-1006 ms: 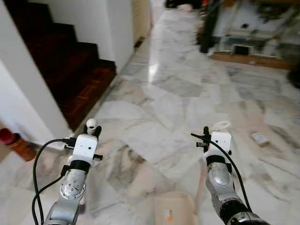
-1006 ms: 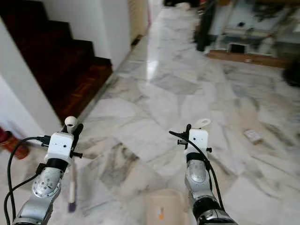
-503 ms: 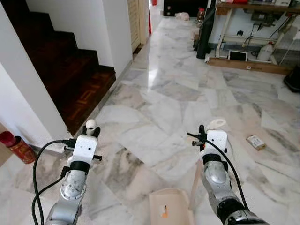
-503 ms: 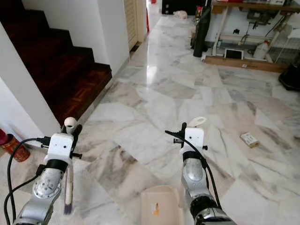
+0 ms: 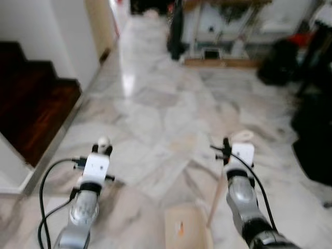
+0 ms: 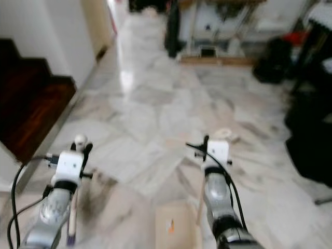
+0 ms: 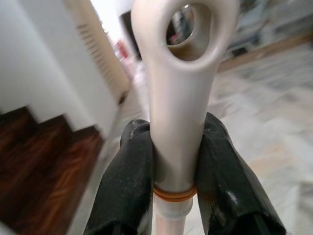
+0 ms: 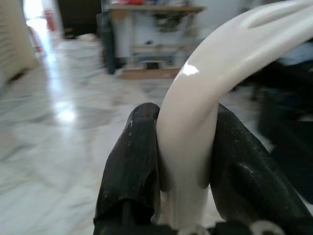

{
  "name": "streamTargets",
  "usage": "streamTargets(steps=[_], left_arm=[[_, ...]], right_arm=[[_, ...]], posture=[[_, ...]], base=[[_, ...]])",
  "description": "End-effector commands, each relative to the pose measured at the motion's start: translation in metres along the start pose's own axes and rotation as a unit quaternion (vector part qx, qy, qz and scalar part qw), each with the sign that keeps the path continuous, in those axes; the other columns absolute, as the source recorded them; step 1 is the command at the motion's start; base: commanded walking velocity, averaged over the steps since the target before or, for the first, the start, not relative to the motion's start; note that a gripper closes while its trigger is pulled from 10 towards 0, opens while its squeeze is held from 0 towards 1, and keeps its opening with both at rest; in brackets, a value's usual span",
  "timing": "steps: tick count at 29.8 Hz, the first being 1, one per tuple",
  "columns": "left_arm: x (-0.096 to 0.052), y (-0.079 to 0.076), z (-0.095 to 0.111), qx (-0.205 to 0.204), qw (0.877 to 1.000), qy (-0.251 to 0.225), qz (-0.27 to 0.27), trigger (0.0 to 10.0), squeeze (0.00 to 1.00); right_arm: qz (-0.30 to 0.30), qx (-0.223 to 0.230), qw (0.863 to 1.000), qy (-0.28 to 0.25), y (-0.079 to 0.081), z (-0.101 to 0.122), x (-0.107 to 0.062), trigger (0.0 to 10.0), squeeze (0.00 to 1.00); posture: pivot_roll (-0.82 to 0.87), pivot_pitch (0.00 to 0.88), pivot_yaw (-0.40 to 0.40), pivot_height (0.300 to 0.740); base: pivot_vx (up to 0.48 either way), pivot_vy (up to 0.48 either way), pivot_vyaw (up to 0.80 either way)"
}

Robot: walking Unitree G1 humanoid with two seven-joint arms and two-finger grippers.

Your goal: Sweep floor

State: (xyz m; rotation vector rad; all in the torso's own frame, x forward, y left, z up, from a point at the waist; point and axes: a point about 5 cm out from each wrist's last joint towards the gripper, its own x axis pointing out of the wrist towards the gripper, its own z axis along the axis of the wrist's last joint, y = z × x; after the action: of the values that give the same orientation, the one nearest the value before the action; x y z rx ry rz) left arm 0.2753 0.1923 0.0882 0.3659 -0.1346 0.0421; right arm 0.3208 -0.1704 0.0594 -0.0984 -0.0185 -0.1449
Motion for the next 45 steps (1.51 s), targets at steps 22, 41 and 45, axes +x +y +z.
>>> streamTargets(steps=[22,41,45], left_arm=[[0.0012,-0.0009,0.0051,0.001,1.000,-0.015,0.001,10.0,0.00],[0.0026,-0.0015,0.0062,-0.002,1.000,-0.018,0.002,10.0,0.00],[0.0021,-0.0016,0.0058,-0.003,1.000,-0.018,0.002,10.0,0.00]], right_arm=[[0.016,-0.002,1.000,-0.026,0.0036,0.0103,0.0049,10.0,0.00],[0.021,0.002,0.999,-0.032,0.0043,0.0125,0.0057,10.0,0.00],[0.023,0.004,0.999,-0.033,0.0050,0.0128,0.0056,10.0,0.00]], posture=[[0.14,0.000,-0.015,0.740],[0.13,0.000,-0.015,0.740],[0.13,0.000,-0.016,0.740]], base=[[0.101,0.000,-0.02],[0.329,0.000,0.00],[0.332,0.000,0.00]])
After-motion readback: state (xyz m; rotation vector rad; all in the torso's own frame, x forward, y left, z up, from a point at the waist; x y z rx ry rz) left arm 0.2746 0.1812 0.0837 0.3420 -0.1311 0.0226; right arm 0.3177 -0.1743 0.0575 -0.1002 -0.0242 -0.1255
